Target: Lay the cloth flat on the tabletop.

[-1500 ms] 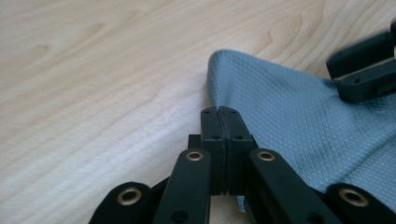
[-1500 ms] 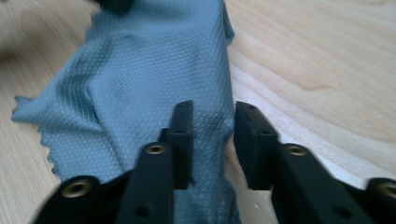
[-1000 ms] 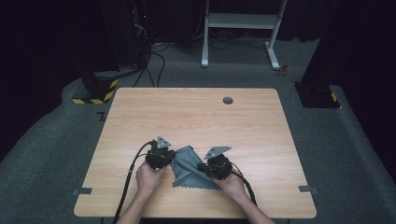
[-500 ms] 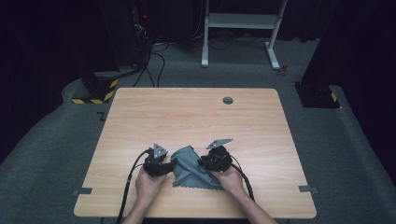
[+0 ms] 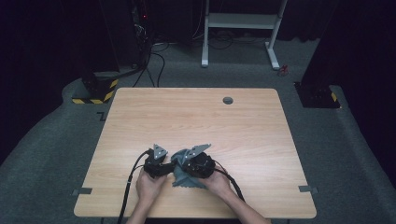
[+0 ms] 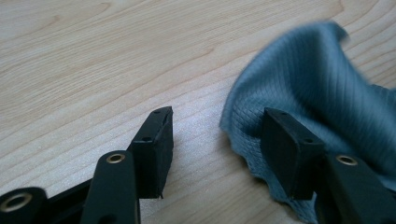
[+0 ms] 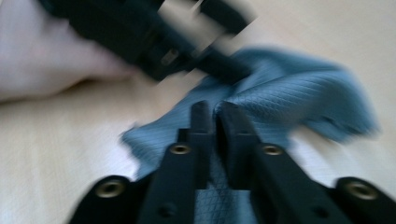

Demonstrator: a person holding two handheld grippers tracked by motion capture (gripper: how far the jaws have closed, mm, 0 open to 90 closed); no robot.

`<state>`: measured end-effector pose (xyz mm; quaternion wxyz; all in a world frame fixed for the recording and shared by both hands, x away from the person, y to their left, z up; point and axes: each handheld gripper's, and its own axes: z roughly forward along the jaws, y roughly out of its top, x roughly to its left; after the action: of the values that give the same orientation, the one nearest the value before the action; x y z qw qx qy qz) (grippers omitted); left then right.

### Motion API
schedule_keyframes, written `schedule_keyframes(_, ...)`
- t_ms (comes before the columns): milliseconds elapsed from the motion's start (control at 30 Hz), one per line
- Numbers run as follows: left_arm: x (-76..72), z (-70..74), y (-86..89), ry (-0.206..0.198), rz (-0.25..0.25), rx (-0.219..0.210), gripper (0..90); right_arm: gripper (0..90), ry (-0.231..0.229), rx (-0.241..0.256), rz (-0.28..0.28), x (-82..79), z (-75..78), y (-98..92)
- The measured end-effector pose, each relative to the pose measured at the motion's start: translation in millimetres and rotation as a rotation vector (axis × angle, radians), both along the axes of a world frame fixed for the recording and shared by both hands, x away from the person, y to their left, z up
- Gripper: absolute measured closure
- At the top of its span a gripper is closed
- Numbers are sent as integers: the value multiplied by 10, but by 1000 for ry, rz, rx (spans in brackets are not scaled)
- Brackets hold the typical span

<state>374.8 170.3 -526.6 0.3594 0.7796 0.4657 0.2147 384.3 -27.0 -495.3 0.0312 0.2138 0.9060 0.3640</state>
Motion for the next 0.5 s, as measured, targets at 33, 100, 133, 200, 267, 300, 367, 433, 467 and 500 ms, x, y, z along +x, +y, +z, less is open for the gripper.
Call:
schedule_keyframes(33,-2,-2,-5,2,3,-6,442,747,11,4,5,-23,-35,6)
schedule_keyframes(100,-2,-1,-5,1,2,-5,441,750,7,27,0,-43,-44,-40)
schedule_keyframes(133,-2,-1,-5,1,2,-5,440,756,-5,42,-14,-48,-20,-87)
schedule_keyframes(200,-2,-2,-5,1,2,-5,441,774,-21,78,-56,-54,57,-218)
schedule_keyframes(267,-2,-2,-5,1,2,-5,441,794,-43,101,-112,-44,133,-366)
schedule_keyframes(300,-2,-1,-5,1,2,-4,441,804,-48,95,-143,-34,156,-434)
schedule_keyframes(367,-2,-2,-5,1,3,-5,441,808,-51,67,-181,-4,163,-538)
schedule_keyframes(433,-2,-2,-5,1,3,-5,441,786,-37,39,-197,33,121,-589)
schedule_keyframes(467,-2,-1,-4,1,2,-3,441,758,-20,32,-205,46,97,-595)
schedule_keyframes(500,-2,-1,-4,0,2,-2,441,739,-6,34,-204,59,72,-596)
